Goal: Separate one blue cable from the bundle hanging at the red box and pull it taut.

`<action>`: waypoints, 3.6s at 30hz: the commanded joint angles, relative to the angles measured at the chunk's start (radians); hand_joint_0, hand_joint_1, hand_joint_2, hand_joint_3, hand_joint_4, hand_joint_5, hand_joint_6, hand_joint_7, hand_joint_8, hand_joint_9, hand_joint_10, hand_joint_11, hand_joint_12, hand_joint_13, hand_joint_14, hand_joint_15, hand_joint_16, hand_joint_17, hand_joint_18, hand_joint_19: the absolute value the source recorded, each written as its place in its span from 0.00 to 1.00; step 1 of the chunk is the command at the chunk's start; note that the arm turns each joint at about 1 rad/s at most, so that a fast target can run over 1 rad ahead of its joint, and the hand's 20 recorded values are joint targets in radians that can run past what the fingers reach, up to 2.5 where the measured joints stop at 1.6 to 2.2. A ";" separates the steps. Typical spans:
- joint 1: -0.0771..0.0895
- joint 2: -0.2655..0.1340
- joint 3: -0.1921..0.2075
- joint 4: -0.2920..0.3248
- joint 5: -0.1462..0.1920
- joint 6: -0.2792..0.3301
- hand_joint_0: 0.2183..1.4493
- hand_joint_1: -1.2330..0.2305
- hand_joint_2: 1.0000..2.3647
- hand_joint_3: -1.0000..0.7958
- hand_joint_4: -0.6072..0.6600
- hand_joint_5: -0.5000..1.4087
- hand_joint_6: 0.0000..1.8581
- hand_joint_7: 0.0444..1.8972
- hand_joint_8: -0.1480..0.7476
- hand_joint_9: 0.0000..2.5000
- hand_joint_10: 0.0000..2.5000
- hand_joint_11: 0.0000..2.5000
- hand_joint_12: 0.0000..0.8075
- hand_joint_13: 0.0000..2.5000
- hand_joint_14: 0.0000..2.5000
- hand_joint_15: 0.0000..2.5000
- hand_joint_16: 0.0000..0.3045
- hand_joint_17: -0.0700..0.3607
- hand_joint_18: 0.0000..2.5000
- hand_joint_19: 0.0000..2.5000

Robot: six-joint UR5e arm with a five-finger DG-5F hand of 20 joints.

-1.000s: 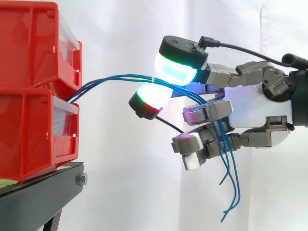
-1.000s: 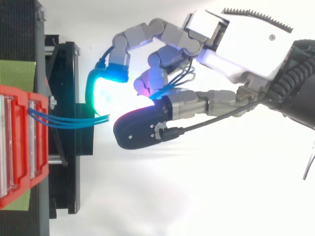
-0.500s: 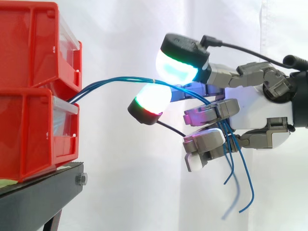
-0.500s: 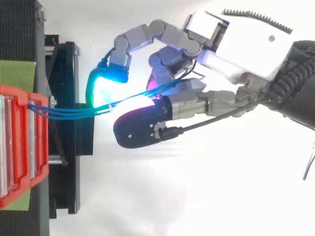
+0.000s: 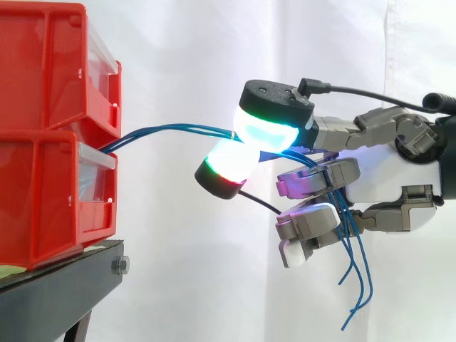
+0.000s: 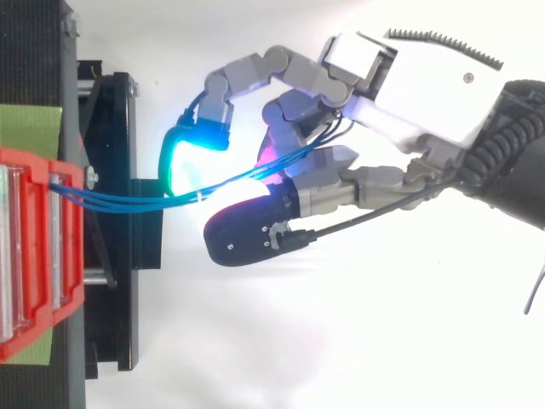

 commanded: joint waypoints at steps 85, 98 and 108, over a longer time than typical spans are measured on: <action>0.002 0.000 0.000 0.002 0.003 0.005 0.38 0.37 0.01 0.32 0.30 0.13 0.48 0.56 0.32 0.30 0.66 0.58 0.37 0.42 0.08 0.67 0.15 0.40 0.28 0.35; 0.004 -0.002 0.000 0.002 0.005 0.005 0.52 0.25 0.00 0.30 0.29 0.12 0.48 0.55 0.29 0.28 0.66 0.58 0.36 0.41 0.12 0.65 0.14 0.39 0.25 0.36; 0.004 0.000 0.000 0.002 0.005 0.005 0.52 0.22 0.00 0.28 0.28 0.11 0.47 0.55 0.27 0.24 0.68 0.58 0.35 0.38 0.23 0.63 0.14 0.39 0.26 0.34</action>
